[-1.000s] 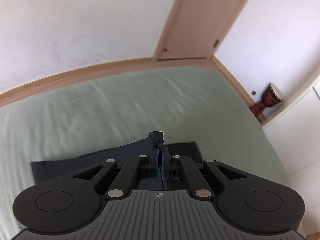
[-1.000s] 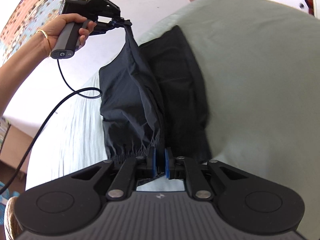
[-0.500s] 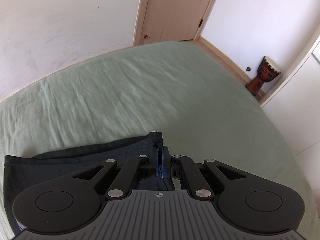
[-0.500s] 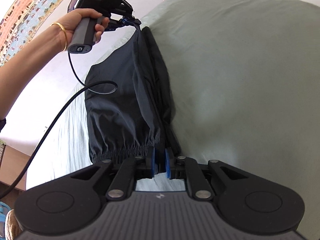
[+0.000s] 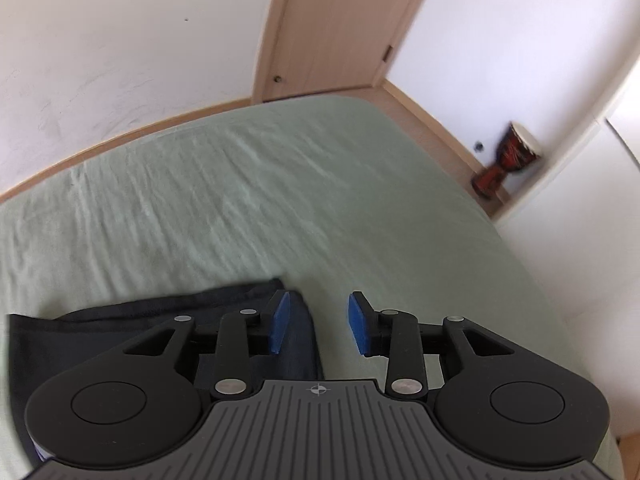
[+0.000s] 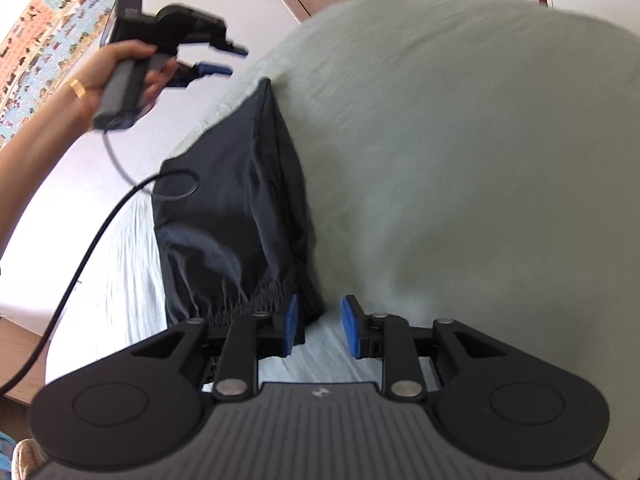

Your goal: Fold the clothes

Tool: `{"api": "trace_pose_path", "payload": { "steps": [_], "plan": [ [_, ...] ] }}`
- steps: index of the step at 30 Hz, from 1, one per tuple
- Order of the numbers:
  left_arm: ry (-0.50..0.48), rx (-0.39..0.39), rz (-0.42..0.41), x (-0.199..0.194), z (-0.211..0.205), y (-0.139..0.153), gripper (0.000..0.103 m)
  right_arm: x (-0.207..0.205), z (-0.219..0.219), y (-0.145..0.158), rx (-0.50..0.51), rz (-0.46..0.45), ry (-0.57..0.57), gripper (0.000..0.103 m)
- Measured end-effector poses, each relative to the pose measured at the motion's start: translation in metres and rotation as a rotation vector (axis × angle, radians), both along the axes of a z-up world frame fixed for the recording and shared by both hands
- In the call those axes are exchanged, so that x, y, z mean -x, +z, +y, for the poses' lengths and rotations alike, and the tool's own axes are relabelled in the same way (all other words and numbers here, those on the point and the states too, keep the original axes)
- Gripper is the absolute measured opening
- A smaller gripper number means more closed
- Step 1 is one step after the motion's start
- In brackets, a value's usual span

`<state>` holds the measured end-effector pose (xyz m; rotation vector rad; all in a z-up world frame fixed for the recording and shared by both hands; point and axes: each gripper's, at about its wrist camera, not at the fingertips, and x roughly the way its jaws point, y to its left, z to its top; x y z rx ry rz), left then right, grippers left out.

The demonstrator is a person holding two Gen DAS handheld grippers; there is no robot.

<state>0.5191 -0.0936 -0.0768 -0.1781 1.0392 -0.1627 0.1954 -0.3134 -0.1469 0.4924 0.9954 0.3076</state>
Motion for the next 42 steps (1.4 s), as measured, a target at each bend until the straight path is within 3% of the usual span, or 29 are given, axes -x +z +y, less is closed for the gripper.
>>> {"api": "trace_pose_path", "payload": {
  "steps": [4, 7, 12, 15, 19, 24, 29, 31, 33, 38, 42],
  "plan": [
    [-0.102, -0.174, 0.015, 0.052, 0.022, 0.023, 0.032, -0.013, 0.011, 0.021, 0.016, -0.072, 0.074, 0.019],
    [-0.093, -0.224, 0.006, 0.086, 0.049, 0.028, 0.032, -0.037, 0.037, 0.031, 0.053, -0.122, 0.184, 0.019],
    [-0.044, -0.121, 0.055, 0.134, 0.094, 0.002, 0.032, -0.074, 0.074, 0.021, 0.116, -0.118, 0.296, 0.019],
    [-0.025, -0.097, 0.077, 0.145, 0.102, -0.023, 0.032, -0.092, 0.078, 0.01, 0.136, -0.08, 0.301, 0.019],
    [0.019, -0.115, 0.092, 0.146, 0.111, -0.053, 0.032, -0.112, 0.071, -0.013, 0.166, -0.007, 0.268, 0.017],
    [0.076, -0.074, 0.086, 0.146, 0.138, -0.062, 0.031, -0.12, 0.043, -0.015, 0.172, 0.006, 0.162, 0.012],
    [0.107, -0.084, 0.031, 0.138, 0.163, -0.038, 0.032, -0.144, 0.046, 0.01, 0.243, -0.071, 0.168, 0.019],
    [0.127, -0.085, 0.008, 0.127, 0.172, -0.032, 0.033, -0.169, 0.059, 0.016, 0.253, -0.096, 0.191, 0.042],
    [0.151, -0.096, -0.001, 0.114, 0.177, -0.031, 0.034, -0.2, 0.074, 0.018, 0.269, -0.119, 0.198, 0.057],
    [0.199, -0.124, 0.001, 0.09, 0.186, -0.041, 0.034, -0.283, 0.104, 0.006, 0.309, -0.137, 0.214, 0.058],
    [0.23, -0.132, 0.003, 0.076, 0.197, -0.049, 0.035, -0.317, 0.115, -0.005, 0.324, -0.11, 0.214, 0.057]
  ]
}}
